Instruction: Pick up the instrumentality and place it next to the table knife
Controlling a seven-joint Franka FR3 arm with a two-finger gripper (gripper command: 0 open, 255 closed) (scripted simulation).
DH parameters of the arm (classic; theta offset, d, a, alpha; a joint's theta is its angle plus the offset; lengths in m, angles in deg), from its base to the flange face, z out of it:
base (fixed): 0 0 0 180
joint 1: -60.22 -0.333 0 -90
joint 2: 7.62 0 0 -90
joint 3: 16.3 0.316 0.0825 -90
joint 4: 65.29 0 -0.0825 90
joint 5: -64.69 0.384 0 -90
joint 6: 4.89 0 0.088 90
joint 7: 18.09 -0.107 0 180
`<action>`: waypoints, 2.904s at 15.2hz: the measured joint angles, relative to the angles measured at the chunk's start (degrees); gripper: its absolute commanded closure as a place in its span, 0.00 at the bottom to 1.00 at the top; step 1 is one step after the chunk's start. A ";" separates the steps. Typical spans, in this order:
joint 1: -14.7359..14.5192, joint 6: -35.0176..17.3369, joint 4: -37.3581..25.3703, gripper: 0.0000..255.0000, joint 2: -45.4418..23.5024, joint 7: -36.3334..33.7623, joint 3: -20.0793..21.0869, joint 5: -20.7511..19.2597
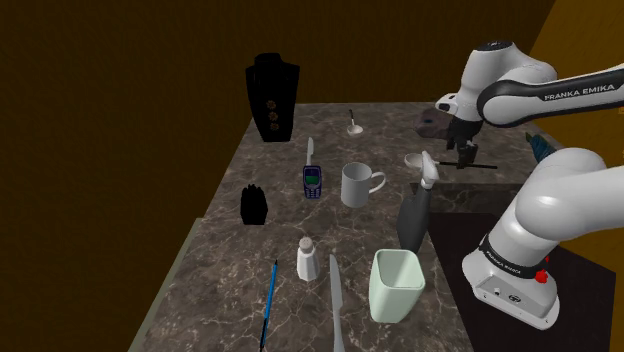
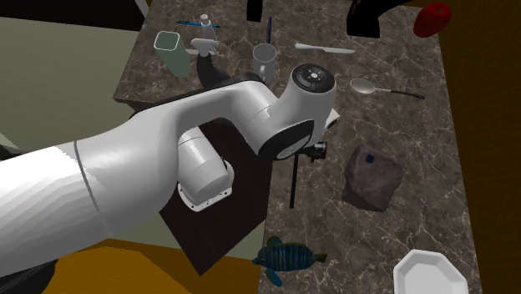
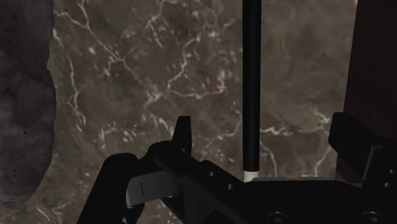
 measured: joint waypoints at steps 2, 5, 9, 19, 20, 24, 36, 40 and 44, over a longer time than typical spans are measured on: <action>0.50 -2.44 0.81 0.00 -1.57 0.13 -1.37 -1.52; 0.90 -5.51 1.94 0.00 -3.57 -0.32 -2.68 -3.13; 1.13 -6.43 2.23 0.00 -4.16 -0.32 -3.16 -3.69; 1.07 -6.29 2.18 1.00 -4.02 -0.31 -3.08 -3.49; 1.07 -6.28 2.19 1.00 -4.01 -0.30 -3.08 -3.47; 1.00 -5.15 1.71 1.00 -3.29 0.00 -2.64 -3.00; -0.78 6.56 -4.43 1.00 2.66 2.10 2.29 2.92; -1.17 10.15 -6.78 1.00 4.02 2.84 3.74 4.49; -2.04 13.10 -8.67 1.00 4.91 2.58 5.75 6.42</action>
